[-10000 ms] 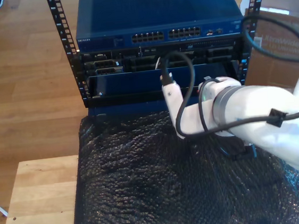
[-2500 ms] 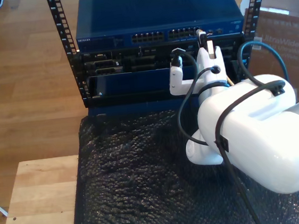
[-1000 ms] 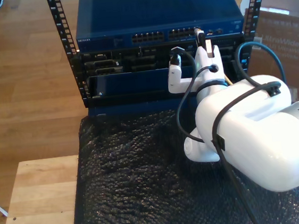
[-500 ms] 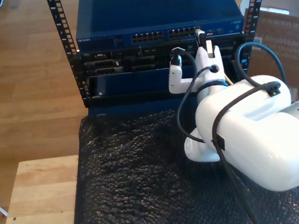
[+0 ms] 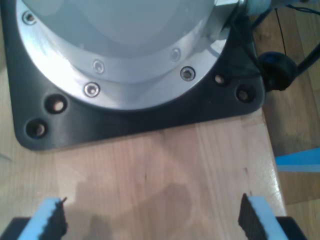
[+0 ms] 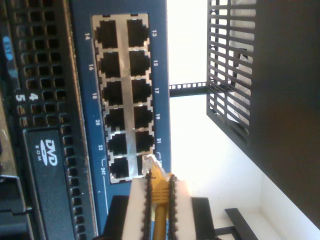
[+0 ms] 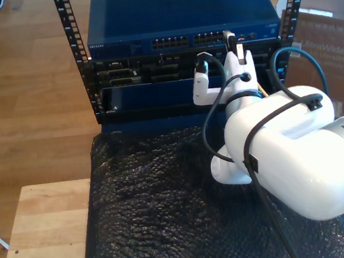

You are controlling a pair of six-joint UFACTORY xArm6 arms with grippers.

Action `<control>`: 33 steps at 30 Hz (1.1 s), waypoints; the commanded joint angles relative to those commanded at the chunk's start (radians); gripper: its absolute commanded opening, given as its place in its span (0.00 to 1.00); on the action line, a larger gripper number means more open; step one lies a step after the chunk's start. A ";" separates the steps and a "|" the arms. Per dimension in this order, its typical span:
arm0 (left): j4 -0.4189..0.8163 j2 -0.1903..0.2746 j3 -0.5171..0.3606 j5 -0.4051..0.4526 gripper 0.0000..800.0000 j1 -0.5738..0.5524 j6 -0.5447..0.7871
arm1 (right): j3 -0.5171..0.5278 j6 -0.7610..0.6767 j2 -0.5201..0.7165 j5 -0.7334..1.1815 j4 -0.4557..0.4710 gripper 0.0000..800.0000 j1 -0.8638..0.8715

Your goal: Grab the cable and plug it in

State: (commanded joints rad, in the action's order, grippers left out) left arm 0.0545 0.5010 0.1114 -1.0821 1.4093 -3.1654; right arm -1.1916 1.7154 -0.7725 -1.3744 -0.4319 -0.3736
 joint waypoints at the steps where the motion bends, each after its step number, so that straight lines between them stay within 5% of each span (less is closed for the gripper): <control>1: 0.000 0.000 0.000 0.000 1.00 0.000 0.000 | 0.000 0.000 -0.002 0.000 0.002 0.00 0.002; 33: 0.000 0.000 0.000 0.000 1.00 0.000 0.000 | 0.006 0.002 -0.008 0.021 0.002 0.00 0.006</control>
State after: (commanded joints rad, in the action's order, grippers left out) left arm 0.0545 0.5010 0.1114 -1.0821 1.4093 -3.1654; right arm -1.1855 1.7169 -0.7802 -1.3529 -0.4304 -0.3675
